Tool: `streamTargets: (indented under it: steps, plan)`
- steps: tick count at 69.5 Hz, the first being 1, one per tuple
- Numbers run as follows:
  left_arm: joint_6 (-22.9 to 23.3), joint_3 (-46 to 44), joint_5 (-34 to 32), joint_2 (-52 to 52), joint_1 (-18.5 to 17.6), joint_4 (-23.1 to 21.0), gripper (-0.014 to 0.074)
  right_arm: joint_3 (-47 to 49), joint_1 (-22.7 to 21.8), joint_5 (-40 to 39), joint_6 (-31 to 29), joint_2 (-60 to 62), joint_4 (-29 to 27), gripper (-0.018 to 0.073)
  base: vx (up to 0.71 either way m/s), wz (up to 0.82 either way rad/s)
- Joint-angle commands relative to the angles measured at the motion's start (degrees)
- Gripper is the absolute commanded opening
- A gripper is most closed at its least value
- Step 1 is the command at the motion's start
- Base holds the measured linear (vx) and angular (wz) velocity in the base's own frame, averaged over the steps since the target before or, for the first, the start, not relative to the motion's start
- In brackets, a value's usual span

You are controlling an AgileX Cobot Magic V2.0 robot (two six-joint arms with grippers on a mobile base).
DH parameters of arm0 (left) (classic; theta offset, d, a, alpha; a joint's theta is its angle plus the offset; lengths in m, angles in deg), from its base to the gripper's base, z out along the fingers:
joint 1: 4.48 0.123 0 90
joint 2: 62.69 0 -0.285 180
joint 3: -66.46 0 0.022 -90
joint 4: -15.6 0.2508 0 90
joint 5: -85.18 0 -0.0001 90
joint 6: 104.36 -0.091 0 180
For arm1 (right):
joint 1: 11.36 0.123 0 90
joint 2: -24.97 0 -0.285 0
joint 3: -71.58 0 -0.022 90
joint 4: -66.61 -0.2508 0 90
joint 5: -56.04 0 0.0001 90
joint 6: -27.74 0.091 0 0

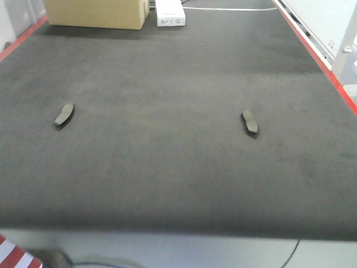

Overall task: Move and align brake pads A on conveyor
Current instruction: 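Pull up to the conveyor and stop facing the placed brake pads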

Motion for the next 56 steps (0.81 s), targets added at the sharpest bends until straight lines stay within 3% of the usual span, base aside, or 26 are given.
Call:
streamTargets:
  steps: [1, 56]
  plan:
    - [0.1, -1.6, -4.8, -0.6, 0.0, 0.9, -0.0006, 1.6, -0.3, -5.0, -0.5, -0.8, 0.2, -0.0004, 0.38, -0.07]
    - [0.1, -1.6, -4.8, -0.6, 0.0, 0.9, -0.0006, 1.6, -0.3, -5.0, -0.5, -0.8, 0.2, -0.0004, 0.25, -0.06]
